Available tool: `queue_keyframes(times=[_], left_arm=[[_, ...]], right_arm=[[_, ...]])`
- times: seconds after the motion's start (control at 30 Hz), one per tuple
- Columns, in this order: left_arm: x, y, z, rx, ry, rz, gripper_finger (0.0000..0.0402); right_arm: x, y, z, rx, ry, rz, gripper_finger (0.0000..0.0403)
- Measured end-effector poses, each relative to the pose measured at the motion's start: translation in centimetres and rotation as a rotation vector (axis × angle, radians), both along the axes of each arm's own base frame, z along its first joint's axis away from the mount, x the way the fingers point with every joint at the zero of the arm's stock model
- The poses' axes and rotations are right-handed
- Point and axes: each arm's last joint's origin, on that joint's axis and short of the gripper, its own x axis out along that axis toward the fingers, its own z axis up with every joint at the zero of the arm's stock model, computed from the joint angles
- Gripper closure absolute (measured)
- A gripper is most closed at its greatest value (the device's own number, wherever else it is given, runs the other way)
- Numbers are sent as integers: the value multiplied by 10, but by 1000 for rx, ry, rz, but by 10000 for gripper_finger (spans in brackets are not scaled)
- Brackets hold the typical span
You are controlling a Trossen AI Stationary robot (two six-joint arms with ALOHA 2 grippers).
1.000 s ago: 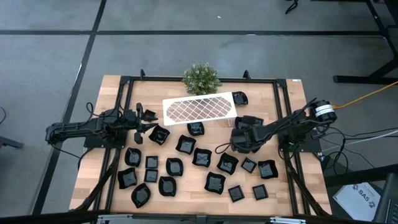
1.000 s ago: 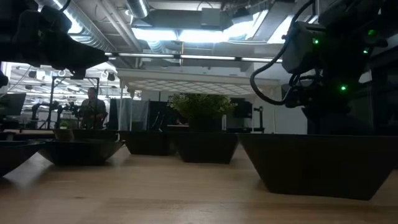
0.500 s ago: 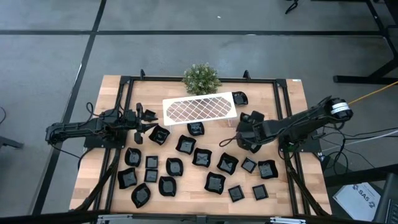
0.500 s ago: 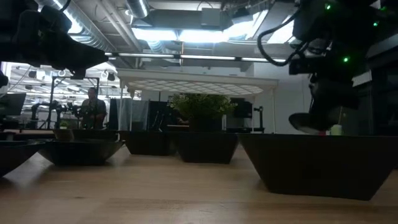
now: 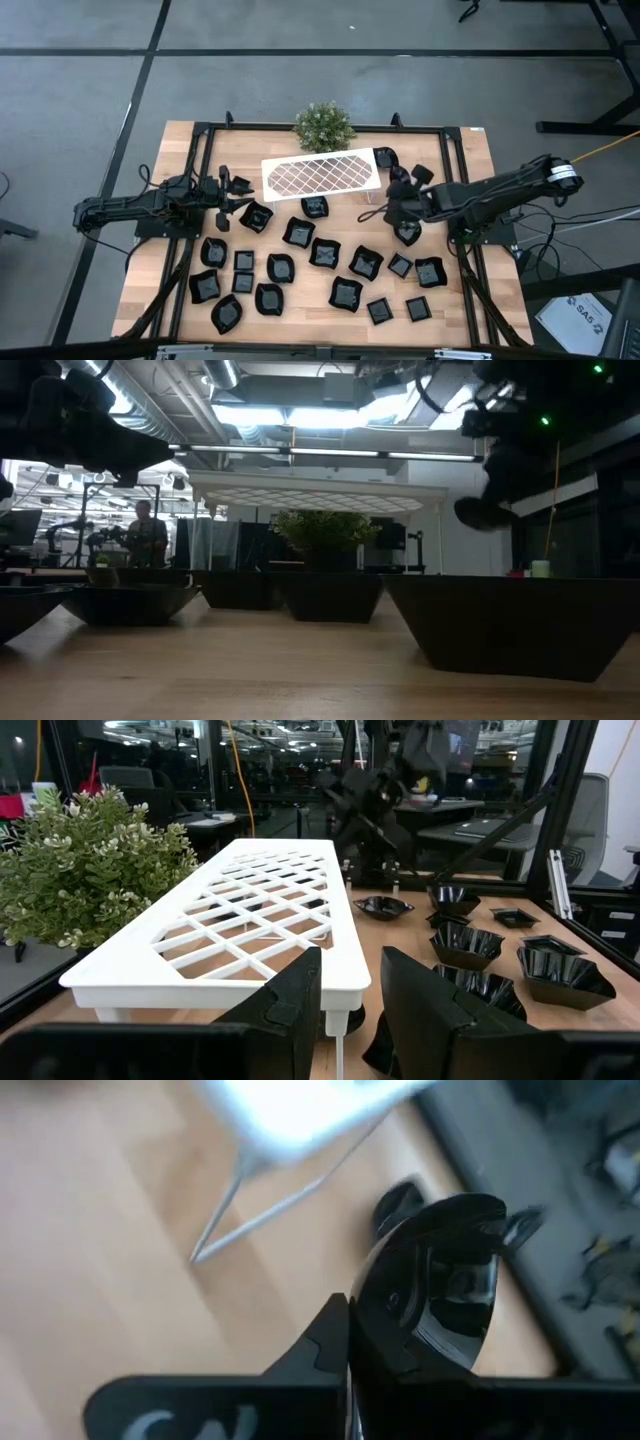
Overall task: Pick & Place Mini shaped plates
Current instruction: Put the leaf shaped plate on the shelf
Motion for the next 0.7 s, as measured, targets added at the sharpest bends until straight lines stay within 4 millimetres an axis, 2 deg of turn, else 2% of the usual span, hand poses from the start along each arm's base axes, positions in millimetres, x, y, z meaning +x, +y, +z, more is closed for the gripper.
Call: queue_keyframes(times=[0.2,0.37,0.57,0.7], left_arm=[[0,0,0,0,0,0,302],[0,0,0,0,0,0,302],[0,0,0,0,0,0,302],[0,0,0,0,0,0,302]], right_arm=[[14,-4,34,-130,2,70,399],[24,-3,58,-210,24,199,399],[39,2,66,-237,18,448,399],[47,3,66,-272,23,510,399]])
